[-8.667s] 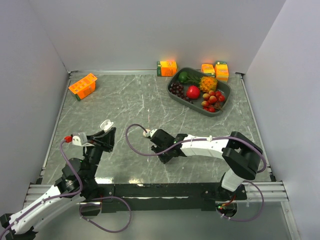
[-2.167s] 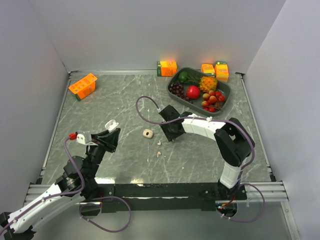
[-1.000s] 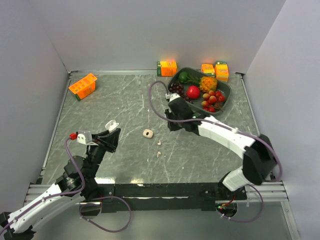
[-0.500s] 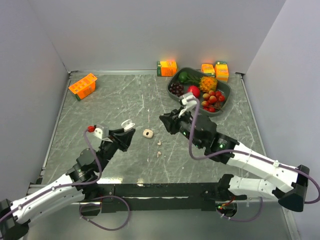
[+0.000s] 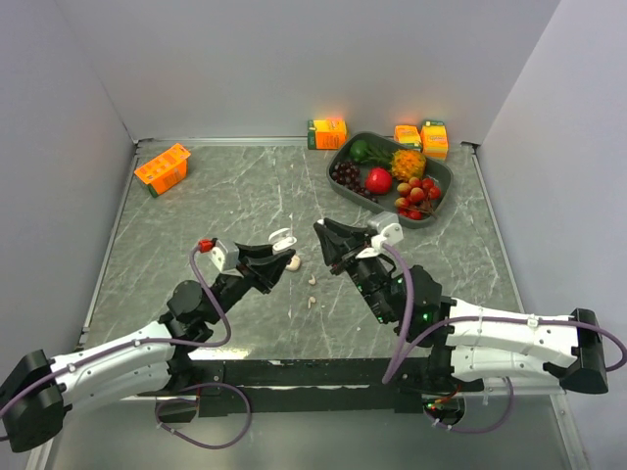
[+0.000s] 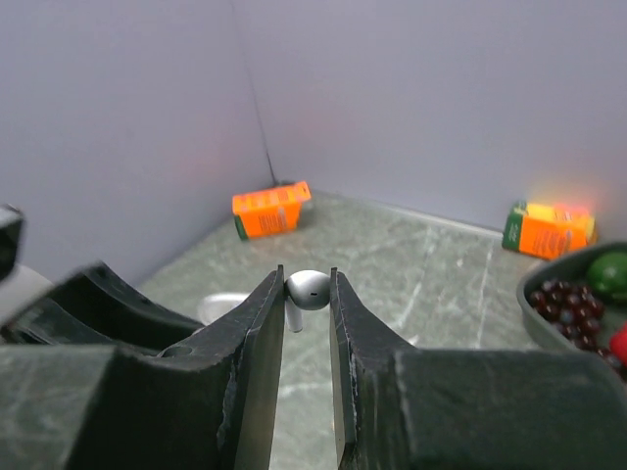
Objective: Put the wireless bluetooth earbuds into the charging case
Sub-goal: Place the earbud in the charging case.
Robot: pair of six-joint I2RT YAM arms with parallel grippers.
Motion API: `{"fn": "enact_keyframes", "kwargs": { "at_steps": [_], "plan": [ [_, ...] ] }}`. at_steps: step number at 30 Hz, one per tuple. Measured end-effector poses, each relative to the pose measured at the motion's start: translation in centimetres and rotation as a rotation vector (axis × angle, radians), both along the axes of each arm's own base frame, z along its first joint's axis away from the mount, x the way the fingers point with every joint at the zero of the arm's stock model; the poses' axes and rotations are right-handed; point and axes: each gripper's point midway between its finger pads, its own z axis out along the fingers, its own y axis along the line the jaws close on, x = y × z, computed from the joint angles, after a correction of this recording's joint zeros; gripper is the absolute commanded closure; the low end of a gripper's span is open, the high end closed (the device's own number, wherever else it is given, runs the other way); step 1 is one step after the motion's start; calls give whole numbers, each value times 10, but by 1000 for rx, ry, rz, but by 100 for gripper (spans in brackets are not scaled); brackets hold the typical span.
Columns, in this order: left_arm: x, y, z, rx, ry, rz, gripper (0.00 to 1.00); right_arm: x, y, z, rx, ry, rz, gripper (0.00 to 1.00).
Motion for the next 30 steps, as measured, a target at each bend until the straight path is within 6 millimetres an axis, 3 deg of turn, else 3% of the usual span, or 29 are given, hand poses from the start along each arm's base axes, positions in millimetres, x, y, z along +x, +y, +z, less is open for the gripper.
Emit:
{"fn": "enact_keyframes", "kwargs": {
  "at_steps": [7,18,30],
  "plan": [
    [-3,-10,12,-24,-44,-45,99,-8,2,19,73,-39,14,100],
    [-7,-12,21,-39,-67,-68,99,-10,30,-7,6,-7,62,100],
    [-7,-14,20,-45,-50,-79,99,-12,48,-10,-1,7,92,100]
  ]
}}
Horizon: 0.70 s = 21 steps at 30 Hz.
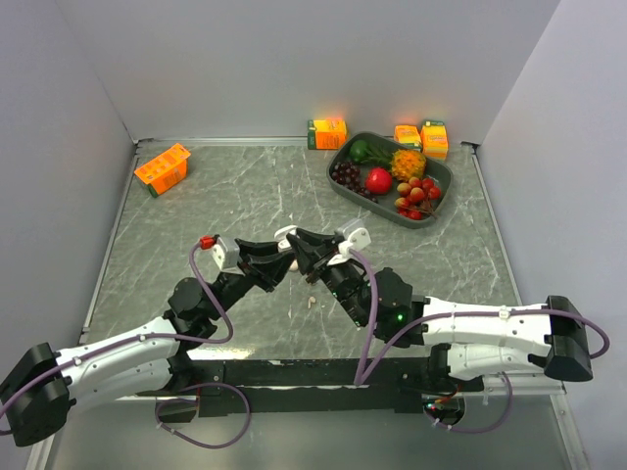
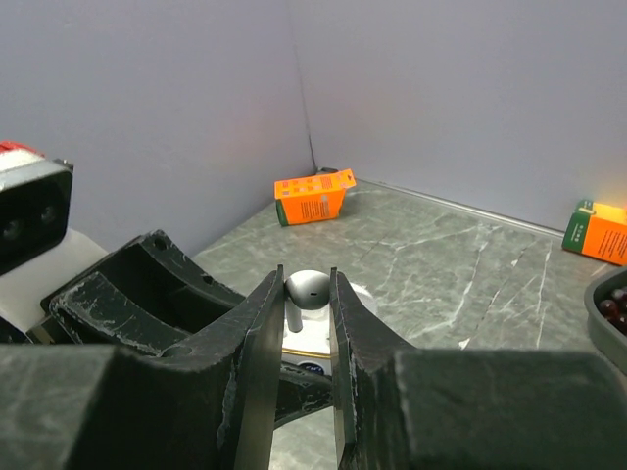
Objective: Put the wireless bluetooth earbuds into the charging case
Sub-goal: Place the earbud in the charging case.
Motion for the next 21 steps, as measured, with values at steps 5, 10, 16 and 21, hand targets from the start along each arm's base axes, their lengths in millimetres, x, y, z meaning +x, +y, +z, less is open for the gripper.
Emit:
{"fn": "enact_keyframes", "kwargs": {
  "at_steps": [5,10,16,21],
  "plan": [
    [0,-1,-1,-5,14,-6,99,0,6,-9,-24,5,4,100],
    [1,-3,1,-9,19,-9,99,1,11,-15,-41,9,3,100],
    [1,-3,-2,0,29,-10,98,2,13,-17,-48,9,1,100],
    [1,-3,-3,-1,33,-12,99,4,13,-18,-52,9,-7,100]
  ]
}}
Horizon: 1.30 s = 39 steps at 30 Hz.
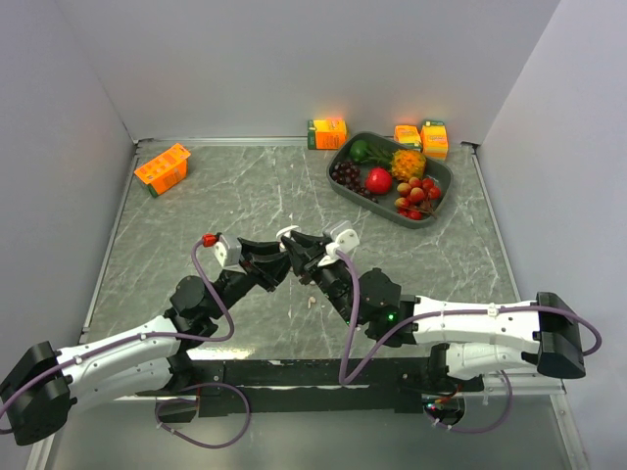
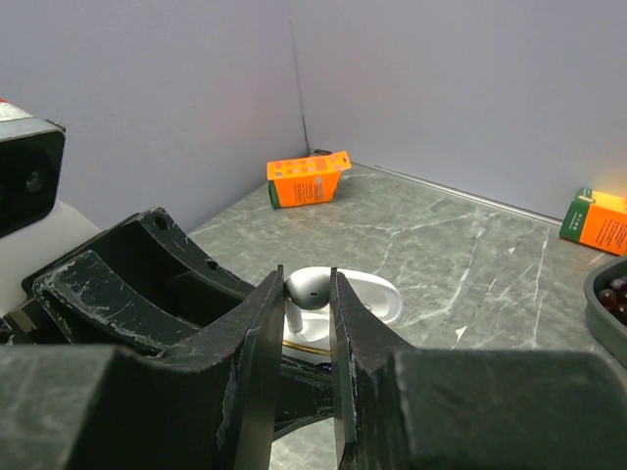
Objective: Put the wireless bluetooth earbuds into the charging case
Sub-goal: Place the earbud in the charging case.
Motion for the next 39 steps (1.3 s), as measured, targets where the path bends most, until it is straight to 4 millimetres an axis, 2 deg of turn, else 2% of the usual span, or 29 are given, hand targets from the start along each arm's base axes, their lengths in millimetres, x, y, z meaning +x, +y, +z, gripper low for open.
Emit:
{"fn": "enact_keyframes", "kwargs": {
  "at_steps": [23,30,39],
  "plan": [
    [0,0,0,-2,1,-1,99,4,1,-4,-18,9,-25,100],
    [0,0,1,-3,0,-1,99,4,2,-3,-29,17,-23,84],
    [-1,1,2,-5,-2,0,99,3,3,-3,-37,22,-21,71]
  ]
}}
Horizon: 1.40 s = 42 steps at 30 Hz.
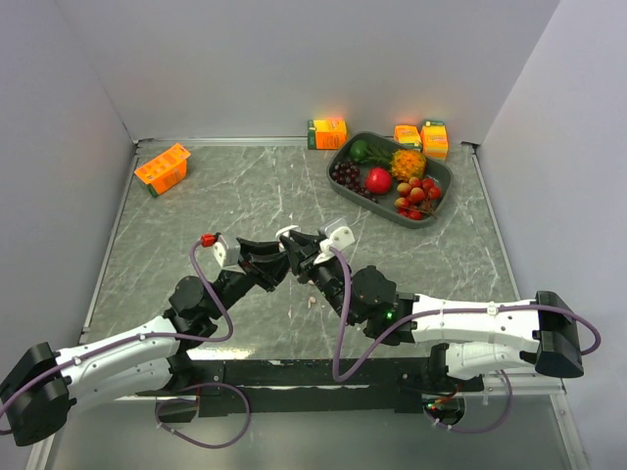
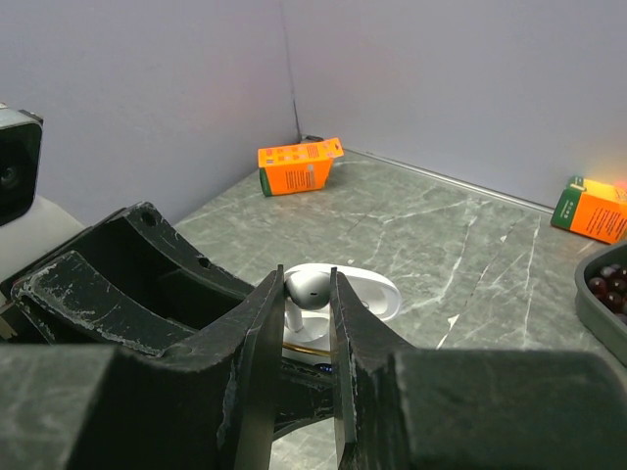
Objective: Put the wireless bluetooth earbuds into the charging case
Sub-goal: Place the earbud in the charging case.
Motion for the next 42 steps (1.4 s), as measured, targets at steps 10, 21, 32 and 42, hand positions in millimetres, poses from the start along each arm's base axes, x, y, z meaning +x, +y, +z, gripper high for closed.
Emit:
{"fn": "enact_keyframes", "kwargs": {
  "at_steps": [10,21,32,42],
  "plan": [
    [0,0,-1,2,2,0,99,-1,1,-4,-14,18,4,64],
    [1,0,-1,4,3,6,99,-1,0,-5,-23,30,1,51],
    [4,4,0,2,4,30,99,-6,-32,31,47,33,-17,43],
    [0,8,-4,49,-9,35,99,-6,-65,114,57,33,-39,47]
  ]
}}
